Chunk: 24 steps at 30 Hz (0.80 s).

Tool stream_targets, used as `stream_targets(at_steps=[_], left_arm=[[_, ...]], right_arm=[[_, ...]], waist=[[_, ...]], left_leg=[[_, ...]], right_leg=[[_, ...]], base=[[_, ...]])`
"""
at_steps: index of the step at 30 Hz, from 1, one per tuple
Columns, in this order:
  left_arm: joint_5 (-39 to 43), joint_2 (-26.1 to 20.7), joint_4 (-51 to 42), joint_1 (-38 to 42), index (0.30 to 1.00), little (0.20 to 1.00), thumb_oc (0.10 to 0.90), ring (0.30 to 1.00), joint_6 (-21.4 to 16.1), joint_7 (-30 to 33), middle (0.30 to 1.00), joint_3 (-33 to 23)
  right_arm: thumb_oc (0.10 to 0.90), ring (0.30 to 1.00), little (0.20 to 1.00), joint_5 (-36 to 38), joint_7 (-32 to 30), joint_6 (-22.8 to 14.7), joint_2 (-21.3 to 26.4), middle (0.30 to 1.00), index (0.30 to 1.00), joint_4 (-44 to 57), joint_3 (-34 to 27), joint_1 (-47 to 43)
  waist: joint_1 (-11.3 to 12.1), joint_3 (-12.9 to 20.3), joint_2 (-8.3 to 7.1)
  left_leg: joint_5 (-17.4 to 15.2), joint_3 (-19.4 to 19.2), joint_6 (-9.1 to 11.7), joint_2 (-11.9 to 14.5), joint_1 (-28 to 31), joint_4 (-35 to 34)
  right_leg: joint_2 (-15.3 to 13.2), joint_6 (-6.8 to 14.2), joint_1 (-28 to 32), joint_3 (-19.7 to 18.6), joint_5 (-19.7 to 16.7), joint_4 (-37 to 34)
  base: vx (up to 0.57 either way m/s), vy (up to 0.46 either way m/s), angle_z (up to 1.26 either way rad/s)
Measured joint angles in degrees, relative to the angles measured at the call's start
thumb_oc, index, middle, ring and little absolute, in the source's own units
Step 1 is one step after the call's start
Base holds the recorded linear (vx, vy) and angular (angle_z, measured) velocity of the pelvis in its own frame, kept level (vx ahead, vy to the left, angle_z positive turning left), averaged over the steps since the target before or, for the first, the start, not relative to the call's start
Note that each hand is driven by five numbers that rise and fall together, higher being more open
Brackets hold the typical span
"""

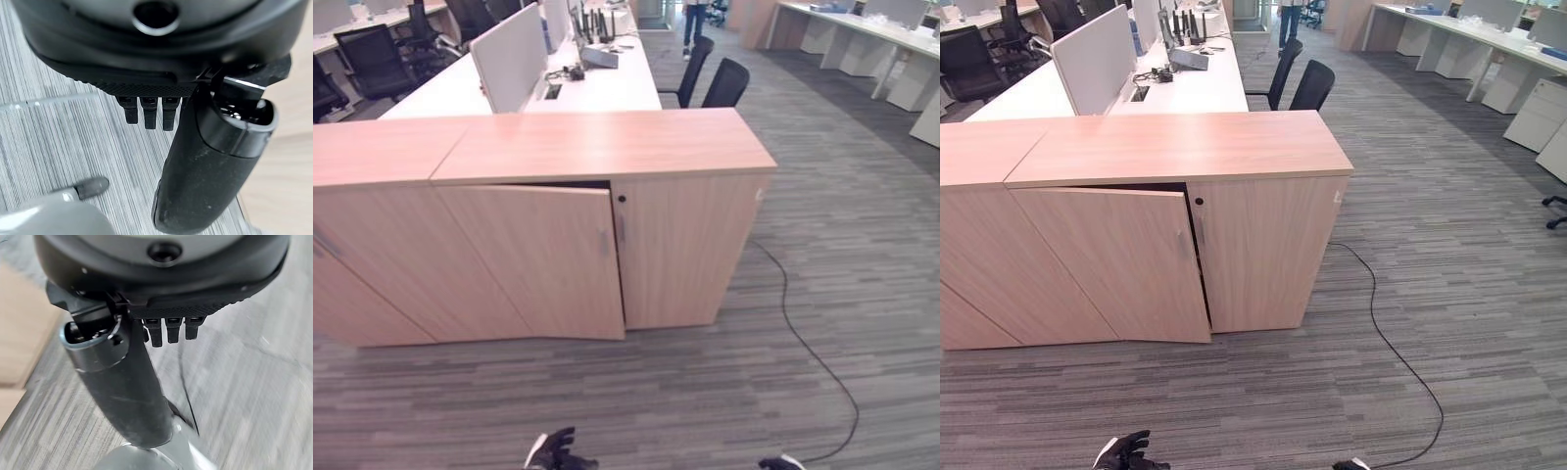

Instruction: Put the empty folder in the office cabinet

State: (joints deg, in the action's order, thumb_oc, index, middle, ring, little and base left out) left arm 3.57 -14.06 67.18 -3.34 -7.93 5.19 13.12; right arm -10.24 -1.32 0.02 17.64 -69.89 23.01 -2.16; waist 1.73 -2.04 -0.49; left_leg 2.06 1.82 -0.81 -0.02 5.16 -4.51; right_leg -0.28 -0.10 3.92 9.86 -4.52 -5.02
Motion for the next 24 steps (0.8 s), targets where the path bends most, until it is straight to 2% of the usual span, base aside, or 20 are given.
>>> stream_targets(at_steps=[4, 8, 17, 24], left_arm=[[0.2, -0.1, 2.2, -1.7, 0.9, 0.9, 0.8, 0.9, 0.1, 0.4, 0.9, 0.0], [0.6, -0.4, 2.7, -1.7, 0.9, 0.9, 0.8, 0.9, 0.4, -1.3, 0.9, 0.2], [0.5, -0.4, 2.7, -1.2, 0.9, 0.9, 0.8, 0.9, 0.5, -4.3, 0.9, 2.5], [0.5, -0.2, 4.3, -0.7, 0.9, 0.9, 0.8, 0.9, 0.6, -4.8, 0.9, 2.5]], right_arm=[[0.8, 0.9, 0.9, -3.1, -1.2, -1.0, -0.1, 0.9, 0.9, 0.4, 1.0, -1.2], [0.8, 0.9, 0.9, -3.0, -1.0, -1.2, -1.0, 0.9, 0.9, 0.3, 0.8, -0.3], [0.8, 0.9, 0.9, 1.5, 0.3, -0.7, -1.8, 0.9, 0.9, 0.2, -1.1, 1.6], [0.8, 0.9, 0.9, 2.5, 0.4, -0.7, -1.6, 0.9, 0.9, 0.2, -1.3, 1.9]], waist=[[0.1, 0.1, -0.13], [-0.1, 0.2, -0.11], [-1.6, 1.3, 0.7], [-1.6, 1.7, 1.11]], left_leg=[[-0.1, 0.1, 0.0, -0.2, 0.1, -0.1], [-0.1, -0.1, 0.0, -0.3, 0.1, -0.1], [-0.1, -1.5, -0.1, -0.2, 0.1, -0.3], [-0.1, -1.5, -0.1, -0.2, 0.2, -0.3]], right_leg=[[-0.2, 0.3, 0.2, 0.1, 0.2, 0.0], [-0.3, 0.6, -0.3, -0.1, 0.3, -0.1], [-0.3, 0.4, -0.4, -1.4, -0.4, -0.4], [-0.2, 0.2, -0.3, -1.5, -0.5, -0.4]], base=[[0.0, 0.034, 0.02], [0.0, 0.045, -0.03], [0.0, 0.027, -0.09], [0.0, 0.0, 0.0]])
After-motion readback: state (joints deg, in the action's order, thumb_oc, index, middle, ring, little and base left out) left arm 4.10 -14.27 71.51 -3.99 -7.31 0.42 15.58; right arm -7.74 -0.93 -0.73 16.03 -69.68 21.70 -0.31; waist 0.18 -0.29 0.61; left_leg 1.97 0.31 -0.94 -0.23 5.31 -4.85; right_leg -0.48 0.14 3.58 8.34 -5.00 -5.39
